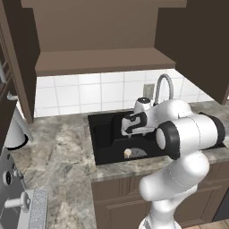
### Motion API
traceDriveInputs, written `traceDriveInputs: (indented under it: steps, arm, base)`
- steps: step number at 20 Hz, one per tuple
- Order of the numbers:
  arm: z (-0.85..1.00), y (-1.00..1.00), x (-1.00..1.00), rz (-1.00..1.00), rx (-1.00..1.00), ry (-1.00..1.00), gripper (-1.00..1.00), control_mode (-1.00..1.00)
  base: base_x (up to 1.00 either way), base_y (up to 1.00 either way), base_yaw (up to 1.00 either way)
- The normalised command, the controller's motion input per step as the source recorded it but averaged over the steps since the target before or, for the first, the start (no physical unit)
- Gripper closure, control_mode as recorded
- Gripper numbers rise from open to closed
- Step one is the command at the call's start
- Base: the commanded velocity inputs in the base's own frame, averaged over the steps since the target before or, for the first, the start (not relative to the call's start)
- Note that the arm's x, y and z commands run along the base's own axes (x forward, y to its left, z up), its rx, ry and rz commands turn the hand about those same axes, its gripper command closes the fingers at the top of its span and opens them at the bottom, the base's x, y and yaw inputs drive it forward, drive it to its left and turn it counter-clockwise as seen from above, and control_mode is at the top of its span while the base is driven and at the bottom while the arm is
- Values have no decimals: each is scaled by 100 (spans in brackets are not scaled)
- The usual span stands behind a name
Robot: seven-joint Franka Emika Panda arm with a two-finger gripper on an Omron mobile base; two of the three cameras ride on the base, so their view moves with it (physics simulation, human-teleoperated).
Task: Pick up the dish brush and dish brush from the sink, and place them back in the cabinet, and close the cabinet doors.
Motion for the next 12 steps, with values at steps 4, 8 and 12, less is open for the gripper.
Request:
traceDriveInputs:
  steps: [4,8,12]
  arm:
    - [-27,0,3,0,0,0,-100,-100]
    - [-29,0,0,0,0,0,-100,-100]
    - [-27,0,1,0,0,0,-100,-100]
  base:
    - [0,0,0]
    - [0,0,0]
    - [0,0,0]
